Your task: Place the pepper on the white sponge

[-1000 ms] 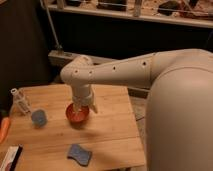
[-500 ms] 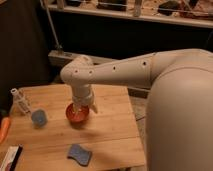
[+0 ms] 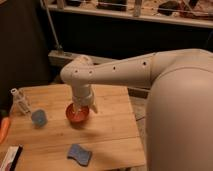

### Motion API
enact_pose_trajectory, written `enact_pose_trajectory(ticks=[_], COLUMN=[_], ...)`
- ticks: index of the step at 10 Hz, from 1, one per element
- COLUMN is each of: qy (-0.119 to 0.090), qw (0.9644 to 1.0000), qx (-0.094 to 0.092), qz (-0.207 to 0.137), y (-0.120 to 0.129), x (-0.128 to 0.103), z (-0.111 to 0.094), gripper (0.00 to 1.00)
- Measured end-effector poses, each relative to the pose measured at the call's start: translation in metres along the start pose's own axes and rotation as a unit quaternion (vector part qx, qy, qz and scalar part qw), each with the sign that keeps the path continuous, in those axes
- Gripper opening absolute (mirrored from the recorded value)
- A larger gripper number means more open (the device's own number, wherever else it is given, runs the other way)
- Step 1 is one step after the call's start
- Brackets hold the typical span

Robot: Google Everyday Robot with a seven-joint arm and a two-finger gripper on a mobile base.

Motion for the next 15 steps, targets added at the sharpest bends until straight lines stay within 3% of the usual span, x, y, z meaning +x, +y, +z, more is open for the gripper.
enact_pose_trajectory(ticks=[7, 11, 15], qy=[-0.006, -0.026, -0.029], qw=[0.9999, 0.9978, 0.9941], qx=[0.008, 0.022, 0.032], qz=[-0.012, -0.057, -0.099], y=[0.010, 0.056, 0.099], x=[0.000, 0.003, 0.008], z=[-0.002, -0.010, -0.010], gripper=[0.65, 0.65, 0.65])
